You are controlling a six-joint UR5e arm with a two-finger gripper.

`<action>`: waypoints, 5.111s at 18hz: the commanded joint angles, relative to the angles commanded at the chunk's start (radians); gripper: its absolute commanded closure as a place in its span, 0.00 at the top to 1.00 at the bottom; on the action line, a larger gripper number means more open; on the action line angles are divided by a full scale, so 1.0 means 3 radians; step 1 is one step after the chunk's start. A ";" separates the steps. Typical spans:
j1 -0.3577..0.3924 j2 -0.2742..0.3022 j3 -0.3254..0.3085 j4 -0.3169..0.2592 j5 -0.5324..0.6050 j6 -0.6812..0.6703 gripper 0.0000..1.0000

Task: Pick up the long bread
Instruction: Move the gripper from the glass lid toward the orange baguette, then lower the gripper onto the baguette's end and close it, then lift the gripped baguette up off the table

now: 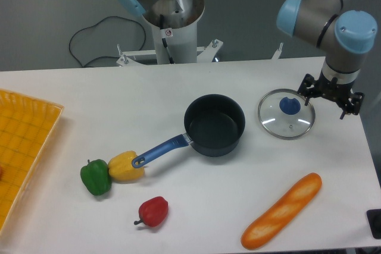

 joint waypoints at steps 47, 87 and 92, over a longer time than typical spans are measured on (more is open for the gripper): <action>-0.0716 -0.1150 0.0854 0.0481 0.0031 -0.0471 1.00; -0.0737 -0.0573 0.0409 -0.0204 0.0015 -0.0307 0.33; -0.0747 -0.0379 0.0409 -0.0444 0.0010 -0.0307 0.33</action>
